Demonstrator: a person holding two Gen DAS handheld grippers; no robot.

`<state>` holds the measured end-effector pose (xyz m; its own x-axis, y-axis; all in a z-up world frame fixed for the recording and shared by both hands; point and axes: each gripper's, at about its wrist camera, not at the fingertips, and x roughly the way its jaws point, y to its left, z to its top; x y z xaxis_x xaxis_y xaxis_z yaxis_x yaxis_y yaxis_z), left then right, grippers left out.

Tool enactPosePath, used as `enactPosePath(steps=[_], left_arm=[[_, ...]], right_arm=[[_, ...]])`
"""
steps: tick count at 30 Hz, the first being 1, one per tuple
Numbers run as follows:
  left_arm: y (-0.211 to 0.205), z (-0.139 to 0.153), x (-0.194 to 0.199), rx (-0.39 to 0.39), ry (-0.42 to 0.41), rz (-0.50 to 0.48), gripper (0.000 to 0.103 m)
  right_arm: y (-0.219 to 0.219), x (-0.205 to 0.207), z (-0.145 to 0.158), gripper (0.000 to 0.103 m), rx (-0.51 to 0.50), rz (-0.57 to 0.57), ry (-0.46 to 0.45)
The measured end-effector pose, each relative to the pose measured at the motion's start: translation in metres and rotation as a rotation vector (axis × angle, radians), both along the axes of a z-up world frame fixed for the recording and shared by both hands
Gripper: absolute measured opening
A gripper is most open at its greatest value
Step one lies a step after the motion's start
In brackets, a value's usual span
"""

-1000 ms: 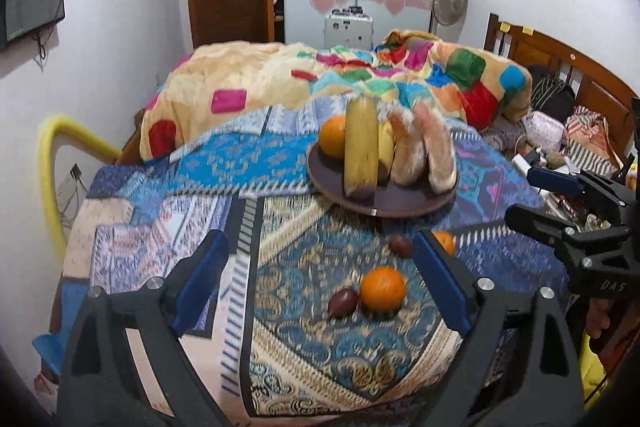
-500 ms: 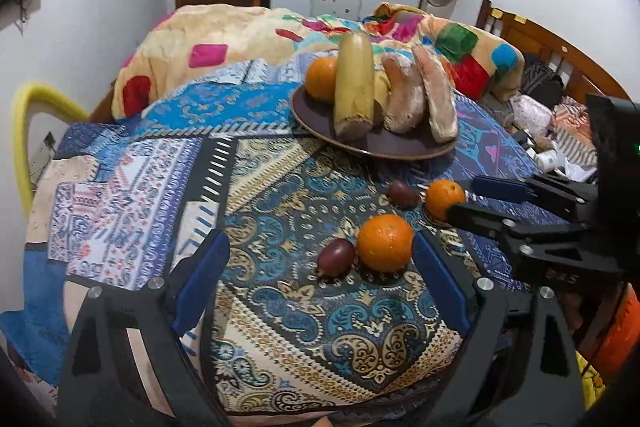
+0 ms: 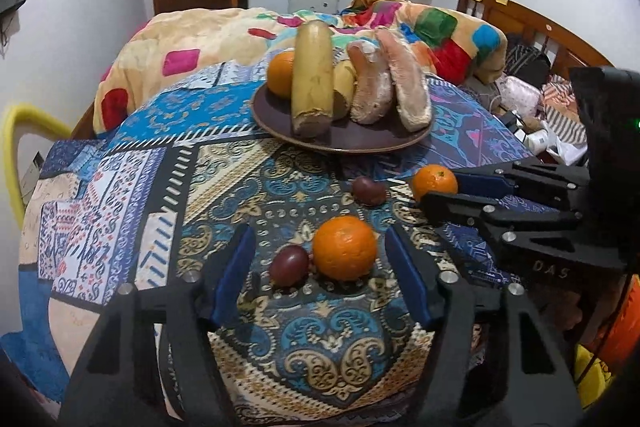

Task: Organize fruits
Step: 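Move the left tool to a small orange while the right tool approaches another small orange, then carry the small oranges onto the purple plate with both tools and release them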

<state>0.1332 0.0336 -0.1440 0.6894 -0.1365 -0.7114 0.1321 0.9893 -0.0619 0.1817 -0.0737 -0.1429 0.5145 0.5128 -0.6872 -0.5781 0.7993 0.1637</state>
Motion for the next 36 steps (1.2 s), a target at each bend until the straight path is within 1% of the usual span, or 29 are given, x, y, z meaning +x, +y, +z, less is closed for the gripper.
enactPosePath(steps=[1, 2, 6, 8, 10, 12, 17, 22, 26, 29, 36], left_arm=[[-0.003, -0.001, 0.002, 0.011, 0.004, -0.002, 0.054], [-0.005, -0.002, 0.004, 0.021, 0.010, -0.007, 0.050], [-0.015, -0.004, 0.007, 0.045, 0.018, -0.040, 0.047], [-0.020, -0.006, 0.008, 0.056, 0.028, -0.056, 0.041], [-0.021, -0.010, 0.009, 0.066, 0.037, -0.055, 0.038], [-0.020, -0.010, 0.009, 0.056, 0.033, -0.055, 0.037], [-0.012, -0.004, 0.012, 0.005, 0.033, -0.055, 0.037], [-0.004, 0.011, 0.016, -0.020, -0.004, -0.041, 0.037], [0.006, 0.024, 0.028, -0.021, -0.033, -0.016, 0.037], [0.013, 0.028, 0.038, -0.027, -0.039, 0.004, 0.037], [0.027, 0.023, 0.067, -0.035, -0.022, 0.038, 0.037]], right_arm=[[-0.002, 0.000, 0.001, 0.031, 0.002, -0.005, -0.003], [-0.006, 0.000, 0.003, 0.031, 0.006, -0.011, -0.006], [-0.017, 0.001, 0.006, 0.031, 0.013, -0.035, -0.008], [-0.021, 0.003, 0.006, 0.031, 0.013, -0.044, -0.006], [-0.022, 0.003, 0.005, 0.031, 0.014, -0.050, -0.001], [-0.024, 0.003, 0.005, 0.031, 0.017, -0.052, 0.003], [-0.022, 0.004, 0.011, 0.031, 0.026, -0.050, -0.011], [-0.016, 0.008, 0.021, 0.031, 0.028, -0.042, -0.041], [-0.009, 0.014, 0.029, 0.031, 0.029, -0.038, -0.067], [-0.005, 0.022, 0.033, 0.031, 0.032, -0.033, -0.071], [0.009, 0.045, 0.032, 0.031, 0.022, -0.021, -0.046]])
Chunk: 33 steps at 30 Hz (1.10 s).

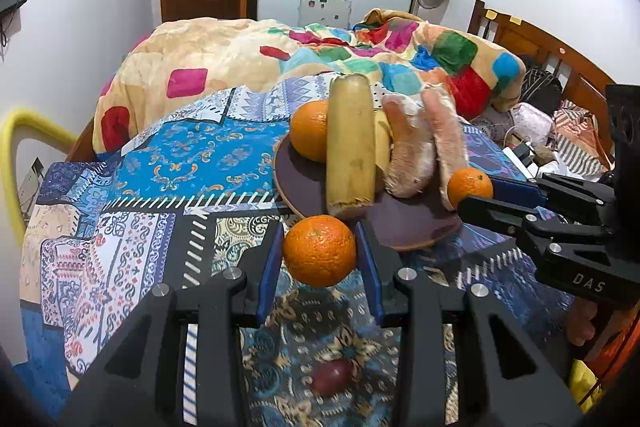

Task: Organize fruits
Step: 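Carry the small oranges onto the purple plate with both tools and release them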

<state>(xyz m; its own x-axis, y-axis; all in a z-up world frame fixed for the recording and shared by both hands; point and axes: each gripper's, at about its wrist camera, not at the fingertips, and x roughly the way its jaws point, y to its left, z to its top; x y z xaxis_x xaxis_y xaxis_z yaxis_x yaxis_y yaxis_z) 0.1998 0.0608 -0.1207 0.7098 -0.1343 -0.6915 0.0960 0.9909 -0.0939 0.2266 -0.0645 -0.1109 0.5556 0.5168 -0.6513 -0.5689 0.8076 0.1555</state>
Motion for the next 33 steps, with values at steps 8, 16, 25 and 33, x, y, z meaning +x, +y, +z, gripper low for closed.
enactPosePath(steps=[8, 16, 25, 33], left_arm=[[-0.006, -0.006, 0.012, -0.002, -0.001, -0.034, 0.037], [-0.014, -0.004, 0.015, -0.010, -0.001, -0.068, 0.037], [-0.027, -0.005, 0.019, -0.010, 0.018, -0.101, 0.037], [-0.042, -0.013, 0.030, 0.031, 0.039, -0.113, 0.037]], right_arm=[[0.018, 0.019, -0.009, 0.031, -0.058, 0.029, 0.030], [0.017, 0.019, -0.004, 0.047, -0.049, 0.028, 0.025], [-0.002, -0.002, 0.022, 0.049, 0.004, 0.017, -0.055], [-0.016, -0.005, 0.021, 0.049, -0.017, -0.010, -0.070]])
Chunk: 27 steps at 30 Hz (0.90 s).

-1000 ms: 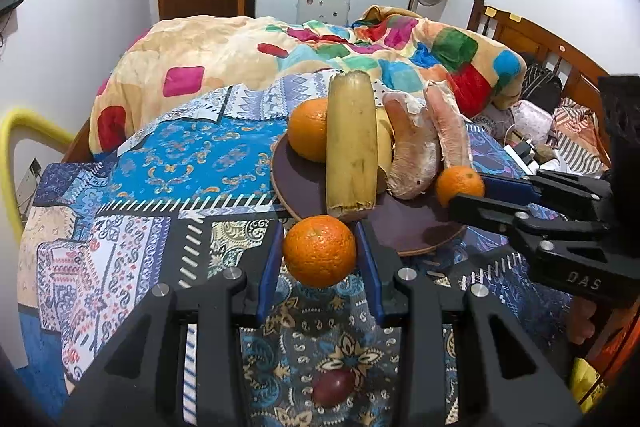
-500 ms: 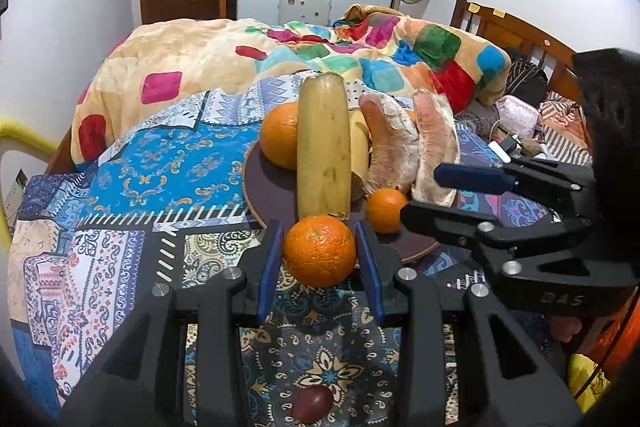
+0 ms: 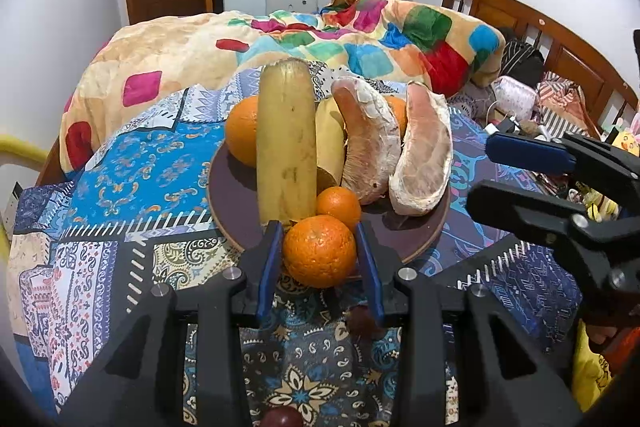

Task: Organize fruits
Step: 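Carry the small oranges onto the purple plate with both tools and release them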

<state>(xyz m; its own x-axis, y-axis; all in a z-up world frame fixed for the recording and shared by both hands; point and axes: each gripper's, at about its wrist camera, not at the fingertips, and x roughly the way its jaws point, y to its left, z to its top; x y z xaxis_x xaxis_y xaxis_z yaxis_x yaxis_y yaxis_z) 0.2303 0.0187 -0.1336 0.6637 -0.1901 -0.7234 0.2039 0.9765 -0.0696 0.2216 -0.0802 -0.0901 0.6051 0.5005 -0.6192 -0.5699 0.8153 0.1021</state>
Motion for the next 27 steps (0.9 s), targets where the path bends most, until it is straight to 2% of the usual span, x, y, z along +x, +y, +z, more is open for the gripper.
enactPosePath(steps=[4, 12, 19, 27], left_arm=[[0.000, -0.001, 0.002, 0.001, 0.008, 0.004, 0.037], [0.003, 0.009, -0.006, 0.005, -0.008, 0.020, 0.048], [0.015, 0.022, -0.030, 0.005, -0.038, 0.048, 0.054], [0.035, 0.019, -0.064, 0.012, -0.015, 0.116, 0.056]], right_arm=[[-0.003, 0.001, -0.004, 0.049, -0.009, -0.010, 0.004], [-0.007, -0.004, -0.006, 0.049, 0.001, -0.009, 0.015], [-0.004, -0.012, -0.008, 0.049, 0.009, 0.001, 0.033], [-0.001, -0.032, -0.008, 0.049, 0.026, 0.018, 0.046]])
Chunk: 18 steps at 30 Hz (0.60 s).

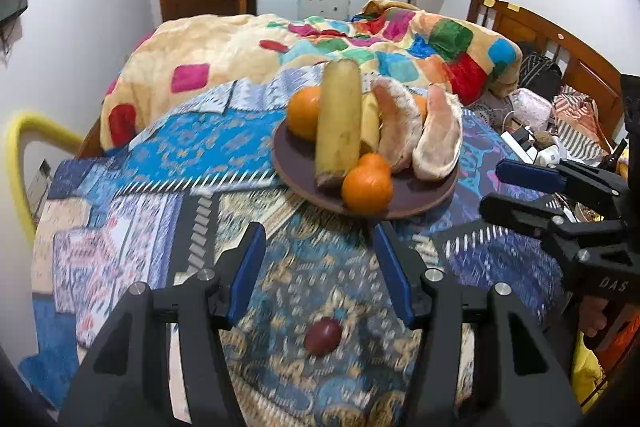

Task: Organize fruits
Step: 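Move both tools to the dark red plums on the cloth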

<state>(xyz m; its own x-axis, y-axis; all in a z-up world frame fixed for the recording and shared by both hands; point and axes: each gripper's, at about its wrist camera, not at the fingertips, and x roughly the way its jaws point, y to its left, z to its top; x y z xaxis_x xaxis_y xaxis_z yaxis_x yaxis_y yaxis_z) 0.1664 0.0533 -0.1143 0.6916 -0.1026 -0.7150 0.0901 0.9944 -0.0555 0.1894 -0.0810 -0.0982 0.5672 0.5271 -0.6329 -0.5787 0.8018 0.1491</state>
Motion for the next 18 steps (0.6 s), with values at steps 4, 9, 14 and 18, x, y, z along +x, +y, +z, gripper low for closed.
enactPosePath(steps=[4, 9, 14, 18], left_arm=[[0.007, -0.006, -0.015, 0.002, 0.022, 0.027, 0.056], [0.013, -0.021, -0.029, -0.011, 0.065, 0.041, 0.056], [0.012, -0.037, -0.035, -0.015, 0.100, 0.038, 0.056], [0.009, -0.044, -0.036, -0.028, 0.107, 0.025, 0.051]], right_arm=[[0.001, -0.009, -0.002, 0.049, -0.003, 0.007, 0.004], [0.003, -0.016, -0.010, 0.049, -0.018, 0.012, 0.022], [0.002, -0.019, -0.019, 0.049, -0.042, 0.010, 0.042], [0.003, -0.020, -0.026, 0.049, -0.054, 0.012, 0.057]])
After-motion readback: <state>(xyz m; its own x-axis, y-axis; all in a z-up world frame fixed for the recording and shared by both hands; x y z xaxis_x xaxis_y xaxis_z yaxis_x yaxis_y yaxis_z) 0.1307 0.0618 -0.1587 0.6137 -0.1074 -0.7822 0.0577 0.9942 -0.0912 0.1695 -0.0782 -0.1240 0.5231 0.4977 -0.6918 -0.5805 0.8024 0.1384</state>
